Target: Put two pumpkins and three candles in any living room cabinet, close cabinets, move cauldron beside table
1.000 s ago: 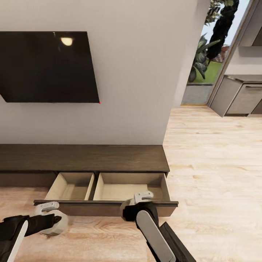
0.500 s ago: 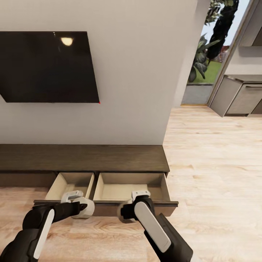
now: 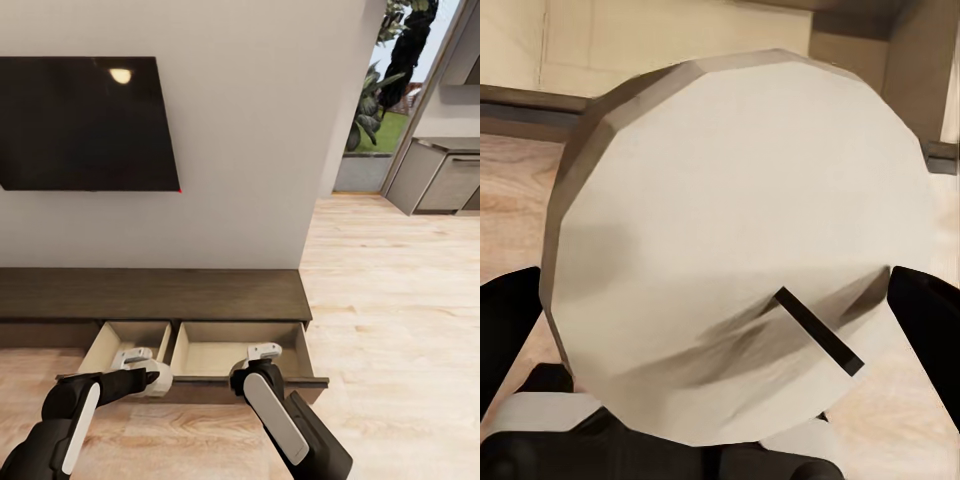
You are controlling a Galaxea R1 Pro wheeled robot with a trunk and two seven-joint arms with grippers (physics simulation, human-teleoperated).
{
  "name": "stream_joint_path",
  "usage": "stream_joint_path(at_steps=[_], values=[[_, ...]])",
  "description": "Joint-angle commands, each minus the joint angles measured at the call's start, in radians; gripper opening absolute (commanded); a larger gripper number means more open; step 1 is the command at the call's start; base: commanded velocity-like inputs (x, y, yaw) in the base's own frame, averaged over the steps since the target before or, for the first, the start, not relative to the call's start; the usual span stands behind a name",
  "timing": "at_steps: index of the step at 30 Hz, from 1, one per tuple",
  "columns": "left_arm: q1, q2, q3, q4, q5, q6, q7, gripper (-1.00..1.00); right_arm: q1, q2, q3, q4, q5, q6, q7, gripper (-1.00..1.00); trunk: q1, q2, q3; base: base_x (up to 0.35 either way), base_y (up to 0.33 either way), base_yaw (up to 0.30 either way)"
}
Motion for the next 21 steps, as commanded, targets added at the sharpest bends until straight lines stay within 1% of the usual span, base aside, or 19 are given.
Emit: stream_joint_path(at_steps=[1, 7, 12, 16, 21], values=[[0.000, 0.000, 0.000, 0.002, 0.001, 0.000, 0.001, -1.00, 0.000, 0.000, 0.000, 0.001, 0.001, 0.000, 0.000, -1.00, 0.000, 0.000, 0.000, 0.229, 0.013, 0.000], [0.000, 0.001, -0.001, 0.004, 0.001, -0.001, 0.002, -1.00, 0.000, 0.000, 0.002, 0.002, 0.002, -0.005, 0.000, -1.00, 0.000, 0.000, 0.000, 0.277, 0.025, 0.000], [0.000, 0.000, -0.001, 0.004, 0.001, -0.002, 0.003, -1.00, 0.000, 0.000, 0.003, 0.005, -0.001, -0.057, 0.000, -1.00, 0.000, 0.000, 0.000, 0.223, 0.002, 0.000], [0.000, 0.000, -0.002, 0.004, 0.001, -0.002, 0.003, -1.00, 0.000, 0.000, 0.004, 0.005, -0.001, -0.063, 0.000, -1.00, 0.000, 0.000, 0.000, 0.289, 0.000, 0.000], [0.000, 0.001, -0.002, 0.004, 0.000, -0.003, 0.002, -1.00, -0.001, 0.000, 0.004, 0.005, -0.002, -0.066, 0.001, -1.00, 0.000, 0.000, 0.000, 0.114, 0.007, 0.000]])
